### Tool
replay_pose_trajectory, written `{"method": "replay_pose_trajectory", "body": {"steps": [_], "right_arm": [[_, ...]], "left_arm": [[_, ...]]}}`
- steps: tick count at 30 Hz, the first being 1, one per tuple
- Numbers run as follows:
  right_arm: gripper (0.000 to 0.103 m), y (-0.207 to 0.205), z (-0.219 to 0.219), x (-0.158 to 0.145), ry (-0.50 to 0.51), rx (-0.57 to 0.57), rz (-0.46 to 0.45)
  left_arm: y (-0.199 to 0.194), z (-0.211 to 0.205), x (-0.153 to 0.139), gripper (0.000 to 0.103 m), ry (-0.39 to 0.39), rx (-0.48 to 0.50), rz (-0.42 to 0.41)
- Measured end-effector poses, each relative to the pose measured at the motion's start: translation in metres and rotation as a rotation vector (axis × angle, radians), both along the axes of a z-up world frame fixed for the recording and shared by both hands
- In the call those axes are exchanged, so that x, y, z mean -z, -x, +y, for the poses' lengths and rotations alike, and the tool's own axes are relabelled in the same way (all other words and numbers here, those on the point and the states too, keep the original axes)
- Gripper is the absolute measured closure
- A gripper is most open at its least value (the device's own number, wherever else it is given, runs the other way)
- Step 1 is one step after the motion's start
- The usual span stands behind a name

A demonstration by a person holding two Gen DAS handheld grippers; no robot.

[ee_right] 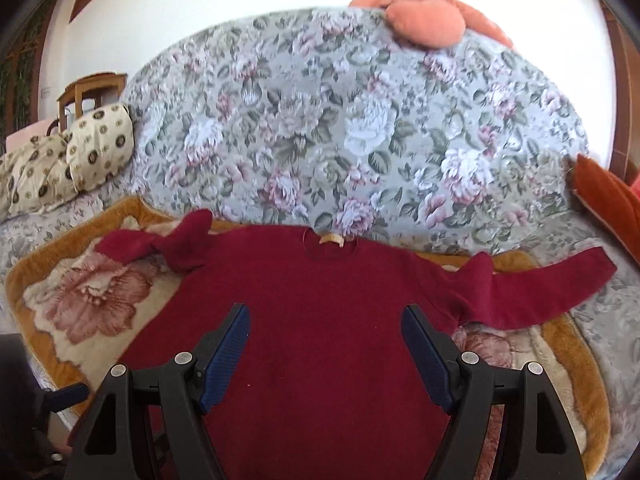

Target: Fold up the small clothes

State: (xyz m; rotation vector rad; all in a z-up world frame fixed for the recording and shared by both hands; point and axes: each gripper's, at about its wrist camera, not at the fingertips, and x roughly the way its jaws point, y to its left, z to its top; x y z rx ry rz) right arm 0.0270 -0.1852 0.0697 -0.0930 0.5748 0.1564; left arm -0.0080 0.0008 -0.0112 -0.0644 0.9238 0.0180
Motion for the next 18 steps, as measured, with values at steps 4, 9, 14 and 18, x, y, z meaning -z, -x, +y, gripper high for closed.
{"method": "replay_pose_trajectory", "body": {"steps": [4, 9, 14, 18], "right_arm": [[0.028, -0.012, -0.011, 0.027, 0.103, 0.076, 0.013], [0.028, -0.013, -0.039, 0.029, 0.018, 0.144, 0.020], [0.028, -0.007, -0.041, 0.026, 0.017, 0.164, -0.020], [0.028, -0.008, -0.039, 0.027, 0.029, 0.177, -0.013]], "left_arm": [[-0.001, 0.007, -0.013, 0.000, 0.044, 0.017, -0.077], [-0.015, 0.002, -0.004, 0.000, -0.011, 0.053, -0.015], [-0.009, 0.005, 0.000, 0.000, 0.007, 0.025, -0.029], [-0.006, 0.006, -0.002, 0.000, 0.037, 0.046, -0.047]]}}
